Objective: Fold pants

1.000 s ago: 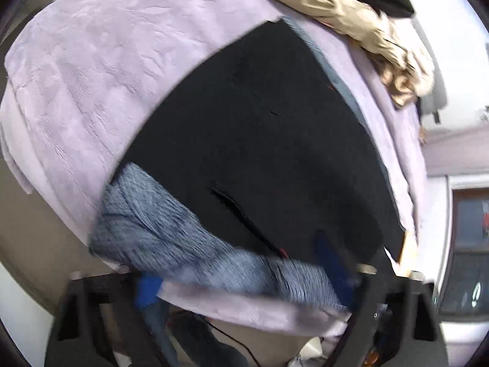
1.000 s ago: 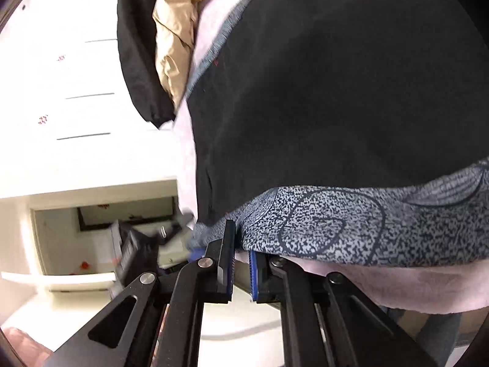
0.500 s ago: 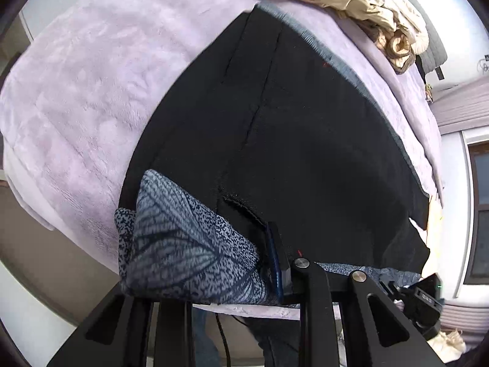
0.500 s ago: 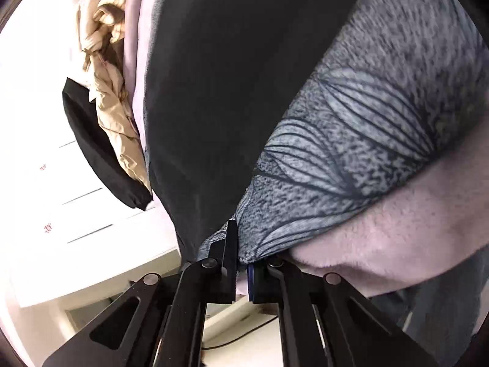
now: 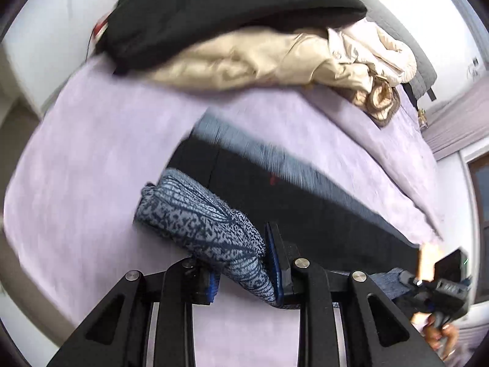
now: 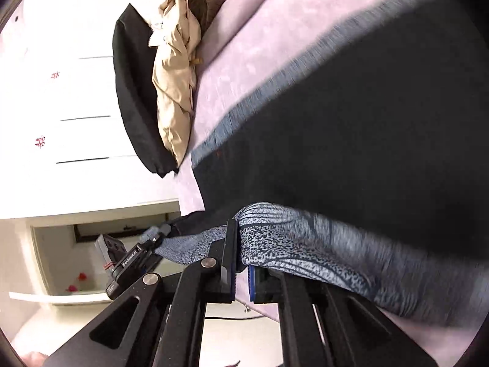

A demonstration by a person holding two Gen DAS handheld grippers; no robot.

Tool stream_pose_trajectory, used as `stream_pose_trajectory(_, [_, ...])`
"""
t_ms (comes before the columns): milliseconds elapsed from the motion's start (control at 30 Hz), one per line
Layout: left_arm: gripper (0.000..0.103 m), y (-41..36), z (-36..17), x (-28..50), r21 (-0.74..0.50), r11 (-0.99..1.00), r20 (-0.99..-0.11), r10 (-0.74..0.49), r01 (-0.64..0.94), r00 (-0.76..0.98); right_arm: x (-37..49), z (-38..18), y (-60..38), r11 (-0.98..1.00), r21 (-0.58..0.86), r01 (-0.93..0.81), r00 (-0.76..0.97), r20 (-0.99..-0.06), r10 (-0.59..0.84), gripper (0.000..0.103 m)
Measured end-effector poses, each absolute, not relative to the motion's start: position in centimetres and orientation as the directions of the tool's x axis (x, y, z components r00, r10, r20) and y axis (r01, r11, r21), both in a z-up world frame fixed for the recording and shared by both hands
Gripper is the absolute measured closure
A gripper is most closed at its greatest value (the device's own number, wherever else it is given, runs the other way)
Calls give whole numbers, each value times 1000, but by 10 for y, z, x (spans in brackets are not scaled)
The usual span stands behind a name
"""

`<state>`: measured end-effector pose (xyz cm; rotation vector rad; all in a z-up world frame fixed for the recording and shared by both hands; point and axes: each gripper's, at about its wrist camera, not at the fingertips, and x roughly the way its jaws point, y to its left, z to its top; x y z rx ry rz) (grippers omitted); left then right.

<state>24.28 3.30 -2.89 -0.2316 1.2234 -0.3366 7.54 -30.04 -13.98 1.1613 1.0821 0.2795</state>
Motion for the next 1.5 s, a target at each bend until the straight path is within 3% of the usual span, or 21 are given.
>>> stream_pose_trajectory(267, [74,-11,-121,335,-230,971,-928,-241,69,284,202,-219,-328,458,793,403,414,-604,681,93])
stream_pose_trajectory(367, [74,-6,-117,339,-246,969,-932,-245,29,267,209,-225,-329,440,794,418,413,-598,687,91])
stream_pose_trajectory(400, [73,-2,-108,337,-251,967,-931,-250,29,266,207,-220,-328,430,805,408,414,-583,699,82])
stream_pose_trajectory(433, [70,4,-96,332,-256,966,-926,-257,41,275,203,-213,-327,424,819,386,418,-565,711,56])
stream_pose_trajectory(500, [47,11,-70,319,-176,981,-922,-191,75,337,198,-189,-320,444,834,329,423,-550,720,14])
stream_pose_trajectory(533, [30,13,-56,312,-114,990,-909,-139,87,392,194,-175,-316,483,820,307,422,-572,703,14])
stream_pose_trajectory(567, [27,13,-48,307,-83,992,-896,-117,99,427,190,-158,-307,539,801,259,418,-596,685,14])
stream_pose_trajectory(600, [27,12,-40,301,-55,991,-884,-106,125,455,188,-148,-299,571,791,222,415,-606,678,19])
stream_pose_trajectory(700, [27,-6,-54,304,-30,984,-901,-101,173,421,194,-137,-268,668,734,121,371,-657,656,45])
stream_pose_trajectory(867, [27,-50,-120,311,48,981,-940,-18,186,339,227,-178,-248,808,578,118,305,-795,524,49])
stream_pose_trajectory(933, [27,-57,-121,307,105,976,-923,25,190,383,230,-188,-271,769,611,191,314,-780,541,63])
stream_pose_trajectory(1067, [27,-58,-97,292,106,959,-929,1,263,371,196,-182,-333,553,770,318,425,-638,643,61])
stream_pose_trajectory(1133, [27,-65,-79,274,93,939,-929,-38,332,367,166,-172,-361,519,787,333,470,-616,632,48])
stream_pose_trajectory(1200, [27,-80,-65,250,65,911,-935,-86,406,343,129,-161,-384,525,773,356,502,-632,590,37])
stream_pose_trajectory(1333, [27,-140,-58,198,-36,842,-955,-188,538,231,37,-163,-432,489,741,460,537,-670,512,37])
stream_pose_trajectory(1500, [27,-232,-68,134,-258,745,-940,-340,615,17,-105,-185,-476,420,661,622,502,-748,433,37])
